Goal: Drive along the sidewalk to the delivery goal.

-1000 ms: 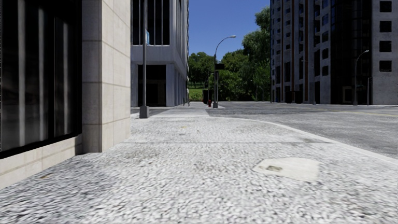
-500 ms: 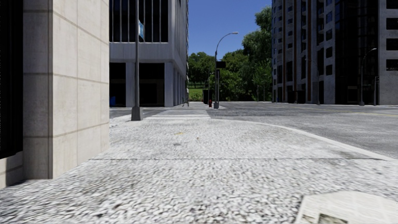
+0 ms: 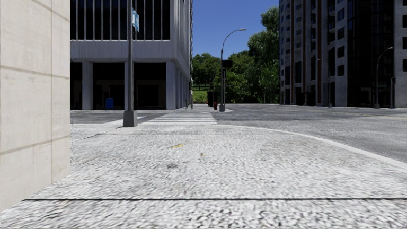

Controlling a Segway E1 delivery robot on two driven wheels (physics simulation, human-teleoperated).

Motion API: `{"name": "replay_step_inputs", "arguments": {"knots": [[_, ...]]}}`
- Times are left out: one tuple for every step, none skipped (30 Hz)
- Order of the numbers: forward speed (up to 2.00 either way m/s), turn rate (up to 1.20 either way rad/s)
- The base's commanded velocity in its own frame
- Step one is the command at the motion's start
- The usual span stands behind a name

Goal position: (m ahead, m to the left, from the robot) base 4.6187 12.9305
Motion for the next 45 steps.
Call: {"name": "replay_step_inputs", "arguments": {"knots": [[2.0, 0.05], [2.0, 0.14], [2.0, 0.17], [2.0, 0.24], [2.0, 0.24], [2.0, 0.29], [2.0, 0.37], [2.0, 0.43], [2.0, 0.45], [2.0, 0.45], [2.0, 0.46], [2.0, 0.46], [2.0, 0.47], [2.0, 0.48], [2.0, 0.53], [2.0, 0.53], [2.0, 0.54], [2.0, 0.54], [2.0, 0.55], [2.0, 0.55], [2.0, 0.55], [2.0, 0.55], [2.0, 0.55], [2.0, 0.56], [2.0, 0.56], [2.0, 0.58], [2.0, 0.58], [2.0, 0.61], [2.0, 0.62], [2.0, 0.62], [2.0, 0.63], [2.0, 0.63], [2.0, 0.63], [2.0, 0.63], [2.0, 0.63], [2.0, 0.63], [2.0, 0.63], [2.0, 0.63], [2.0, 0.63], [2.0, 0.63], [2.0, 0.63], [2.0, 0.63], [2.0, 0.63], [2.0, 0.63], [2.0, 0.63]]}}
